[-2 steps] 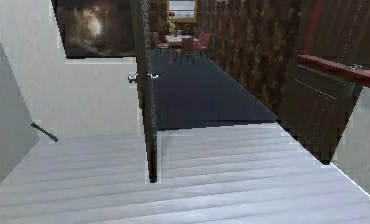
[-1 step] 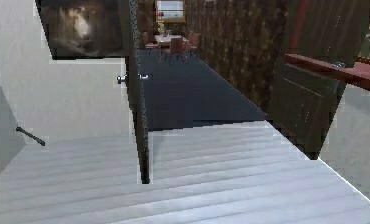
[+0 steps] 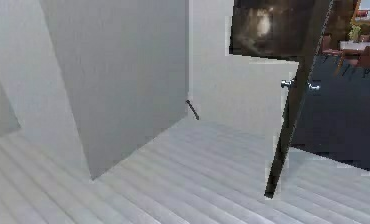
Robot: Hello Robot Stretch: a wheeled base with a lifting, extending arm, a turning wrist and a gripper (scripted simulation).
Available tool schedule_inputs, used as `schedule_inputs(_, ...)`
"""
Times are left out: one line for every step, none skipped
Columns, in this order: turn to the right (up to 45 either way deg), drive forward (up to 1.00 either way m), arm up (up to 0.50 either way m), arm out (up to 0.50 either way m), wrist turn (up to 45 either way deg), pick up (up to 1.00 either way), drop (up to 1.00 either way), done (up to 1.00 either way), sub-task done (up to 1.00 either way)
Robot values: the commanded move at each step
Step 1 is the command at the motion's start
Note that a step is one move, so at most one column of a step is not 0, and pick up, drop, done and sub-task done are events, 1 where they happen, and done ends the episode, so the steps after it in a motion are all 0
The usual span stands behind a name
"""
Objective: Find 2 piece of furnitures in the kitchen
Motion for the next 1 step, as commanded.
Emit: schedule_inputs(-45.0, 0.00, 0.00, 0.00, 0.0, 0.00, 0.00, 0.00, 0.00)
